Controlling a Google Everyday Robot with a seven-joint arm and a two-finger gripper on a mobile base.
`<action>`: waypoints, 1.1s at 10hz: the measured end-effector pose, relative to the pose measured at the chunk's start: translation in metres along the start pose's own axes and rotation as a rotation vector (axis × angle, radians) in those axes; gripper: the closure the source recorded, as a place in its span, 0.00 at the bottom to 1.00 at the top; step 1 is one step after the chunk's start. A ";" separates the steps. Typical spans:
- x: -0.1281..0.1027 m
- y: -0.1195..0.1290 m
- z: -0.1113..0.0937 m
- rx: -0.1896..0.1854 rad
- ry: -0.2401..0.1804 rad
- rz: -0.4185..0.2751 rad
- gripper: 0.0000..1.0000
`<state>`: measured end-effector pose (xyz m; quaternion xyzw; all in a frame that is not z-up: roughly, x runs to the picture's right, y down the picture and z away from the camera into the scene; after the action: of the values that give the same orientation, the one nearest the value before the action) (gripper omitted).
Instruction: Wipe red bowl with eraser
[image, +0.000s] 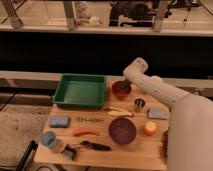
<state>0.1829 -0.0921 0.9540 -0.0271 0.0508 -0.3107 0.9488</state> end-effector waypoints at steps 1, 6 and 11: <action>-0.006 -0.005 0.001 0.003 -0.001 -0.012 1.00; -0.029 -0.021 -0.001 0.019 -0.007 -0.048 1.00; -0.025 -0.011 -0.017 0.050 -0.014 -0.031 1.00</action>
<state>0.1540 -0.0866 0.9402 -0.0063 0.0358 -0.3262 0.9446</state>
